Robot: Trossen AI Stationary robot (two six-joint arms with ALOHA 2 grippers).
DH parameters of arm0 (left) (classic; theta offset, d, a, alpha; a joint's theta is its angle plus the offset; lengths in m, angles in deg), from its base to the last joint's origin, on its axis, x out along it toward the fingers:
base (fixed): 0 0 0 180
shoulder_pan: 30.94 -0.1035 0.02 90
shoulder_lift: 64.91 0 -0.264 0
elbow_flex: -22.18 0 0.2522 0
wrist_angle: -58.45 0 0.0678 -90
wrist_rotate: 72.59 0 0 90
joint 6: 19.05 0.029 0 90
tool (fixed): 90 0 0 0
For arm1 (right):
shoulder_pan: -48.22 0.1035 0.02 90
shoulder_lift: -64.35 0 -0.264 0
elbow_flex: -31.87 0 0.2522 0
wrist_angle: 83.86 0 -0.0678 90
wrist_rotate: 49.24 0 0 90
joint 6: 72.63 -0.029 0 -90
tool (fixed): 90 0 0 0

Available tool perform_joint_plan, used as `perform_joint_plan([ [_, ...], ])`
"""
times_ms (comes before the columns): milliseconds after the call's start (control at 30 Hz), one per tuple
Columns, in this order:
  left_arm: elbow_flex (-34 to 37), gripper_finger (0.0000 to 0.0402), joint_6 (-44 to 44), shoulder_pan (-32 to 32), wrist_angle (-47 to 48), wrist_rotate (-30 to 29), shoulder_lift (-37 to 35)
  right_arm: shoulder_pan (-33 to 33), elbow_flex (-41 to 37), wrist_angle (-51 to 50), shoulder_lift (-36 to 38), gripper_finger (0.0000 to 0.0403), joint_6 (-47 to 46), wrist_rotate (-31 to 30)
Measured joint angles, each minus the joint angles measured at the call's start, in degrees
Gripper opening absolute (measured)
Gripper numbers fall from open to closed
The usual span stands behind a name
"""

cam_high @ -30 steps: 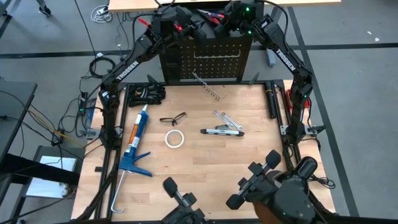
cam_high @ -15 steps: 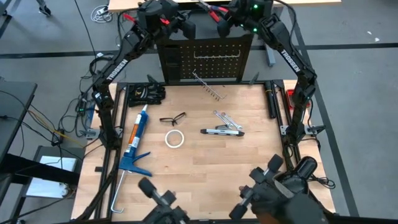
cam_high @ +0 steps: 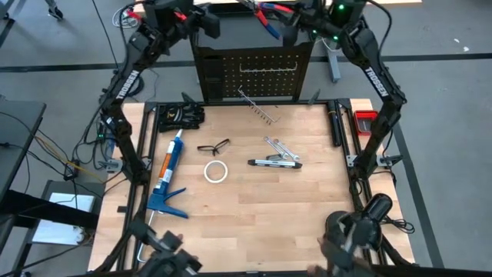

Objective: Hang tools onto peg board
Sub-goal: Remove the pliers from the peg board bin

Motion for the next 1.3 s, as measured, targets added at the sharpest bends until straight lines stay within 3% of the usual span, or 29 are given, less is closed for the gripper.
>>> perform_joint_plan([
  [100,0.0,0.0015,0.0,-1.3,1.5,0.0,-1.0,0.6,0.0,0.4,1.5,0.0086,-1.3,5.6],
  [200,0.0,0.0015,0.0,-2.3,2.2,0.0,-2.0,0.7,0.1,-0.9,2.7,0.0086,-6.2,15.6],
  [300,0.0,0.0015,0.0,-2.9,2.3,0.1,-3.1,1.2,0.2,-7.9,2.8,0.0086,-8.6,24.0],
  [367,0.0,0.0015,0.2,-3.0,2.9,0.4,-3.8,2.7,-0.4,-14.2,2.4,0.0086,-8.1,25.6],
  [533,0.0,0.0015,0.3,-3.0,5.2,0.7,-4.5,8.3,-4.6,-24.3,2.4,0.0086,-1.7,22.1],
  [733,0.0,0.0015,2.1,-3.0,5.2,0.8,-5.8,14.2,-18.0,-25.5,2.4,0.0086,-0.4,20.5],
  [900,0.0,0.0015,3.2,-2.9,5.1,1.3,-6.1,16.8,-33.1,-17.4,2.3,0.0086,-1.3,14.5],
  [1033,0.0,0.0015,3.5,-2.9,5.0,3.0,-6.3,18.1,-44.0,-5.6,2.3,0.0086,-6.0,10.2],
  [1167,0.0,0.0015,4.5,-2.9,5.2,5.1,-6.3,19.8,-53.0,0.0,2.3,0.0087,-11.3,4.8],
  [1300,0.0,0.0015,4.6,-2.9,5.1,6.2,-6.3,21.1,-58.4,1.1,2.3,0.0121,-15.1,0.1],
])
